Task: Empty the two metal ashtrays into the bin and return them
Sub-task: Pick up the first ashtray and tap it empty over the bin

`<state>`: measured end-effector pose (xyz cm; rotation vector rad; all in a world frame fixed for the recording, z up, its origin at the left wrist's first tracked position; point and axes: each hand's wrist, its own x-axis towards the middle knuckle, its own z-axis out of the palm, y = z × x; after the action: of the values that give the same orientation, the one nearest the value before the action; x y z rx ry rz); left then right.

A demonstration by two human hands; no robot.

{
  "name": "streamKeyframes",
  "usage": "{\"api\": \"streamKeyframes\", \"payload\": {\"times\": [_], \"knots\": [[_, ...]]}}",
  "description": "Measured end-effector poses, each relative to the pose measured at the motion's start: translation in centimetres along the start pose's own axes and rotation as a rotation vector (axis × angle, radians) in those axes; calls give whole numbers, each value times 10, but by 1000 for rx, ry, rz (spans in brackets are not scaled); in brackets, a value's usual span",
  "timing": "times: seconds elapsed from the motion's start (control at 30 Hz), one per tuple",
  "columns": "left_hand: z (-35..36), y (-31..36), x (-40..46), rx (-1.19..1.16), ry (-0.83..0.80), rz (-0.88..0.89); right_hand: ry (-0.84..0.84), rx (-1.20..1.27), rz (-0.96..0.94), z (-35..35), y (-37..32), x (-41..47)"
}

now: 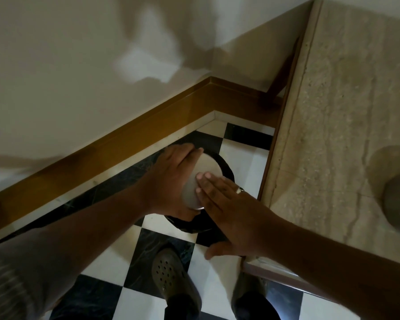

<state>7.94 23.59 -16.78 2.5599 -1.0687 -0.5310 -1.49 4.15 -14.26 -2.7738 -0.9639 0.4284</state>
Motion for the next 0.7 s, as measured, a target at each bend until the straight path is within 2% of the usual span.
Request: {"api": "streamKeyframes", "payload": {"times": [0.1, 0.2, 0.3, 0.4, 0.7], "knots": [[3, 0, -4, -43, 2, 4, 84, 12, 20, 0, -2, -1], [3, 4, -8, -21, -13, 16, 14, -101, 33, 3, -3, -1], [5, 8, -10, -79, 28, 0, 75, -40, 60, 1, -5, 2], [7, 9, -12, -41, -3, -11, 0, -25, 44, -1, -4, 1], [4, 9, -19, -87, 34, -34, 17, 38, 5, 7, -13, -2]]}}
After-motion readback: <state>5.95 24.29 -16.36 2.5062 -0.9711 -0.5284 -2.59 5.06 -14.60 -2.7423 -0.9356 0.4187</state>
